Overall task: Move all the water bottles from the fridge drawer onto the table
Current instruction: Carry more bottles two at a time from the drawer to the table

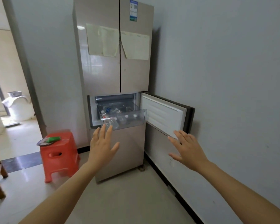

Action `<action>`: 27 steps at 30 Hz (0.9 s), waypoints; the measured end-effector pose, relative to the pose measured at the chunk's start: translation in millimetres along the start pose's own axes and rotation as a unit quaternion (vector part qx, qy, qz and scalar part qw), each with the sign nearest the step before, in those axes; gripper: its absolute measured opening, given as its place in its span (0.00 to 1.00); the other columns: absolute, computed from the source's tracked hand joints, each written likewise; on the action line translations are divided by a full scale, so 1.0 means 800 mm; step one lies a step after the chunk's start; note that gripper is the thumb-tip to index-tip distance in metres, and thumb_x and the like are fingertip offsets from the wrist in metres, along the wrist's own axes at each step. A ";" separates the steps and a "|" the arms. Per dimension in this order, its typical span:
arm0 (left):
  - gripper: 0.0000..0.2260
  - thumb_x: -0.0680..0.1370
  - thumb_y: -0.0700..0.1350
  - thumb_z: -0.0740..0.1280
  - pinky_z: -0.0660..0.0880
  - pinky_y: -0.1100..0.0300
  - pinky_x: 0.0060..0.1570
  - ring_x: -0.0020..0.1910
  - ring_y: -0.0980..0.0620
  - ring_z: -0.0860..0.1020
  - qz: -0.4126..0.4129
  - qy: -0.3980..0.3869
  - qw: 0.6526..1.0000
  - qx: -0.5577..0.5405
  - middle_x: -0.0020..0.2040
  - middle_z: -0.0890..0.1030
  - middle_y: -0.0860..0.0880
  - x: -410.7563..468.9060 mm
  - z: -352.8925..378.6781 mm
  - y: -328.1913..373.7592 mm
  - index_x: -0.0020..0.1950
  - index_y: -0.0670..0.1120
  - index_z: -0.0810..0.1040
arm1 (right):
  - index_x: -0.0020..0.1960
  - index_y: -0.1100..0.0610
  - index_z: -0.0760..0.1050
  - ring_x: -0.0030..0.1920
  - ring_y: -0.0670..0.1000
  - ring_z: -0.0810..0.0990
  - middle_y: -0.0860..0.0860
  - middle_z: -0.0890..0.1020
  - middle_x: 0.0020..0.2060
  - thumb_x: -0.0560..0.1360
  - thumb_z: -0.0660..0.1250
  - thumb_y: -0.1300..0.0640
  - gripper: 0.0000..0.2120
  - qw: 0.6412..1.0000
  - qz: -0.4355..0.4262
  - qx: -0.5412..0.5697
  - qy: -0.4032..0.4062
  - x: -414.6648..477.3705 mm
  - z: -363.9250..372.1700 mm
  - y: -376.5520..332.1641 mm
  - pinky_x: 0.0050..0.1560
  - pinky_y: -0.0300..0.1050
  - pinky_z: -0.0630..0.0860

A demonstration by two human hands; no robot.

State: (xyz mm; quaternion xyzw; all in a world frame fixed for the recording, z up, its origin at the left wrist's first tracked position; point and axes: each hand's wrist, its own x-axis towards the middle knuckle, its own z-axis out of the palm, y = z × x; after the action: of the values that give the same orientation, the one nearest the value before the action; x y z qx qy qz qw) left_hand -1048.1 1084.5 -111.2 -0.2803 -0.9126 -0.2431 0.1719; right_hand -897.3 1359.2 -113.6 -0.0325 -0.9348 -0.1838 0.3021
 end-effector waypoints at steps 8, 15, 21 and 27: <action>0.31 0.77 0.54 0.60 0.51 0.49 0.73 0.75 0.44 0.47 -0.002 -0.007 1.000 0.005 0.76 0.52 0.45 0.070 0.044 -0.016 0.75 0.46 0.52 | 0.61 0.53 0.66 0.59 0.56 0.75 0.57 0.80 0.56 0.69 0.54 0.39 0.26 1.000 0.008 0.004 -0.001 0.042 0.049 0.019 0.51 0.52 0.78; 0.30 0.78 0.54 0.59 0.50 0.49 0.73 0.75 0.44 0.46 0.002 -0.014 0.999 0.034 0.77 0.51 0.46 0.160 0.105 -0.002 0.75 0.47 0.51 | 0.61 0.53 0.67 0.57 0.57 0.80 0.57 0.80 0.56 0.69 0.53 0.39 0.26 1.000 -0.006 0.019 -0.017 0.095 0.121 0.071 0.51 0.50 0.78; 0.30 0.78 0.54 0.58 0.47 0.49 0.74 0.76 0.45 0.45 -0.025 0.003 0.998 0.062 0.77 0.49 0.46 0.264 0.135 0.007 0.76 0.48 0.49 | 0.61 0.52 0.67 0.56 0.56 0.81 0.55 0.81 0.55 0.69 0.52 0.38 0.26 0.997 -0.010 0.053 -0.049 0.169 0.196 0.129 0.49 0.50 0.79; 0.30 0.78 0.57 0.56 0.48 0.51 0.74 0.76 0.45 0.46 -0.075 -0.017 0.993 0.091 0.77 0.50 0.47 0.306 0.165 -0.020 0.76 0.49 0.50 | 0.59 0.52 0.72 0.52 0.55 0.82 0.55 0.82 0.53 0.68 0.53 0.38 0.27 0.986 -0.004 0.132 -0.102 0.244 0.273 0.139 0.45 0.47 0.80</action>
State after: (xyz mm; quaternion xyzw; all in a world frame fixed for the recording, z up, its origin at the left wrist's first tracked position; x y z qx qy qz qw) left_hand -1273.0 1249.2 -115.4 -0.1989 -0.9520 -0.1668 0.1622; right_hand -1157.7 1532.5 -128.6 -0.0075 -0.9769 -0.0555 0.2062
